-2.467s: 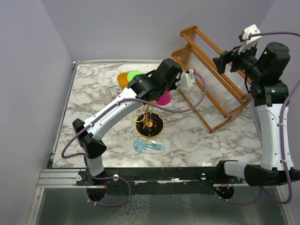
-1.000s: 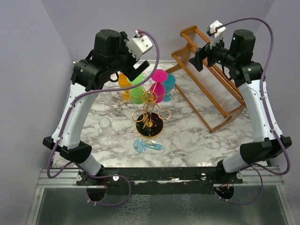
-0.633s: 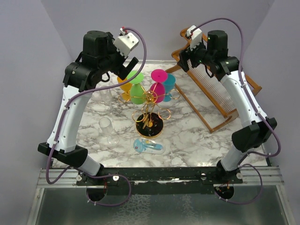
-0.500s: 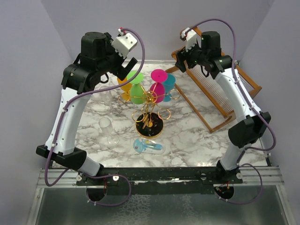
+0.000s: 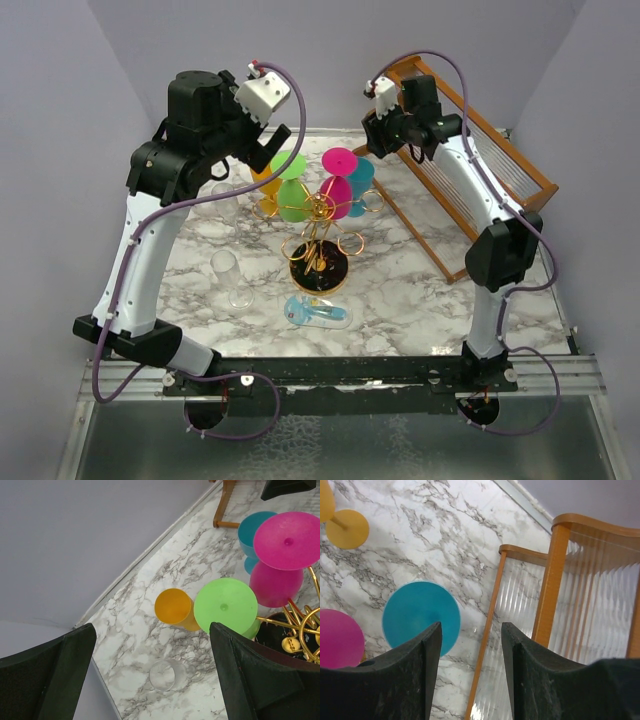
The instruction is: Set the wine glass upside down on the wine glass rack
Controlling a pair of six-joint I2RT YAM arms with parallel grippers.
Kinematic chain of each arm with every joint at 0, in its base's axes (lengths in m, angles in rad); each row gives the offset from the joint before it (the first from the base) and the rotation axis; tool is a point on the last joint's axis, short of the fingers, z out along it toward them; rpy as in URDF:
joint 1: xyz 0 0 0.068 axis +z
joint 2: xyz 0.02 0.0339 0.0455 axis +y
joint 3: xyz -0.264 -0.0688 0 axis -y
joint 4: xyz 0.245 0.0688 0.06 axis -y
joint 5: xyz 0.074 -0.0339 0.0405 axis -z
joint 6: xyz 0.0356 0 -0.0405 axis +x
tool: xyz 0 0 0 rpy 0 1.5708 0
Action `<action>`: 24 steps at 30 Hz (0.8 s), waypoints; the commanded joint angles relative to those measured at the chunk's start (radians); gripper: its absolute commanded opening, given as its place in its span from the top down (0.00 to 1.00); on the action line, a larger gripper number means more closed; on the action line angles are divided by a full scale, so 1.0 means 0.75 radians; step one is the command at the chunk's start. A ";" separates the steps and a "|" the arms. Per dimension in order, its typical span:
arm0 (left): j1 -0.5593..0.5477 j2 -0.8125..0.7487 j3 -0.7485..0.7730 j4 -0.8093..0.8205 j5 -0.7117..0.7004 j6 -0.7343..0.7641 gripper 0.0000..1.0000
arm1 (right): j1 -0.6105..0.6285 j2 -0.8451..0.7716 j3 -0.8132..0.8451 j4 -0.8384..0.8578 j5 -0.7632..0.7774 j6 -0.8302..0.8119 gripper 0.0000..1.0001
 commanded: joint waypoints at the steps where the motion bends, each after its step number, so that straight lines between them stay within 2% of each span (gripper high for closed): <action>1: 0.007 -0.036 -0.015 0.033 0.039 -0.009 0.01 | 0.014 0.070 0.050 -0.052 0.015 0.000 0.51; 12: 0.009 -0.041 -0.034 0.033 0.051 -0.003 0.01 | 0.024 0.193 0.067 -0.089 0.009 -0.010 0.59; 24: 0.008 -0.040 -0.042 0.037 0.036 0.009 0.01 | 0.034 0.241 0.107 -0.125 -0.007 -0.015 0.86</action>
